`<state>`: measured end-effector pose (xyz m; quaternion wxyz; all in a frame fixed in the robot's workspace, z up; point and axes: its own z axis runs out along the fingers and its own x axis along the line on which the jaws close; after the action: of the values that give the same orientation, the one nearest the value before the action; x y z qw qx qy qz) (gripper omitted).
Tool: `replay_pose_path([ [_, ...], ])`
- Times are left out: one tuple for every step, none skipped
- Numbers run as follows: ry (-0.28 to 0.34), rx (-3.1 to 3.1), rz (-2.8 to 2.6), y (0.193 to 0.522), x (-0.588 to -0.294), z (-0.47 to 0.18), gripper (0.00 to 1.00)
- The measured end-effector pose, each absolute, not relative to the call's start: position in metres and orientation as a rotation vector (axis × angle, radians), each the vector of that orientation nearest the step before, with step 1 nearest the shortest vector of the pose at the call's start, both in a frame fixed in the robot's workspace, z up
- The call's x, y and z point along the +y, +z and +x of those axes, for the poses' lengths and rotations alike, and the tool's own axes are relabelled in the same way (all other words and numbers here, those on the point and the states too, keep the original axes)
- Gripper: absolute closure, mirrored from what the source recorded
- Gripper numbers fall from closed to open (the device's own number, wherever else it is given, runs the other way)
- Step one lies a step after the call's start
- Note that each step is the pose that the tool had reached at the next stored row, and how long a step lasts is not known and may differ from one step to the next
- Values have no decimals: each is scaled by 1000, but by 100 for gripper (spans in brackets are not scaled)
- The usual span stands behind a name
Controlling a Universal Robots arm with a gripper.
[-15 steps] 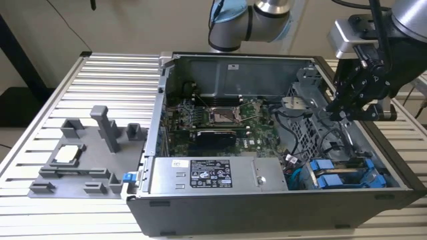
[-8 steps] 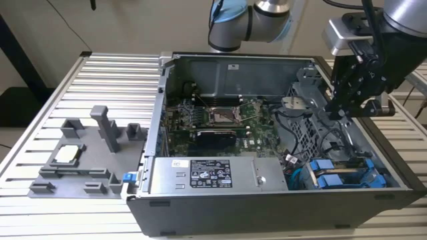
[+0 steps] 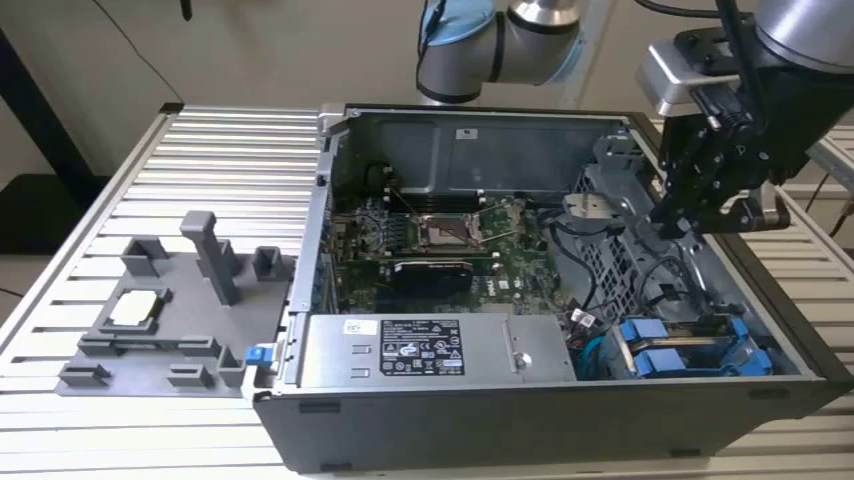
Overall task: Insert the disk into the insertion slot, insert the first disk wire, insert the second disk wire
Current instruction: 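Insert the first disk wire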
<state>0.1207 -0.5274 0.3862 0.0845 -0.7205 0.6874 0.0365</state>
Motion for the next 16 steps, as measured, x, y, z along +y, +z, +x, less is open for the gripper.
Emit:
replay_pose_path([
  [100,2046,-2146,386,-526,119,74],
  [91,2042,-2143,386,-525,116,74],
  [83,2038,-2140,386,-524,113,74],
  [75,2034,-2137,386,-523,110,74],
  [69,2030,-2135,386,-523,107,74],
  [63,2028,-2133,386,-523,104,74],
  [60,2026,-2132,386,-523,101,74],
  [58,2025,-2131,386,-523,98,74],
  [57,2023,-2131,386,-523,95,74],
  [55,2022,-2132,386,-523,92,74],
  [55,2020,-2132,386,-523,90,74],
  [54,2018,-2134,386,-523,87,74],
  [54,2016,-2135,386,-523,85,74],
  [53,2013,-2138,386,-524,83,74],
  [53,2009,-2141,386,-524,81,74],
  [53,2004,-2145,386,-524,80,74],
])
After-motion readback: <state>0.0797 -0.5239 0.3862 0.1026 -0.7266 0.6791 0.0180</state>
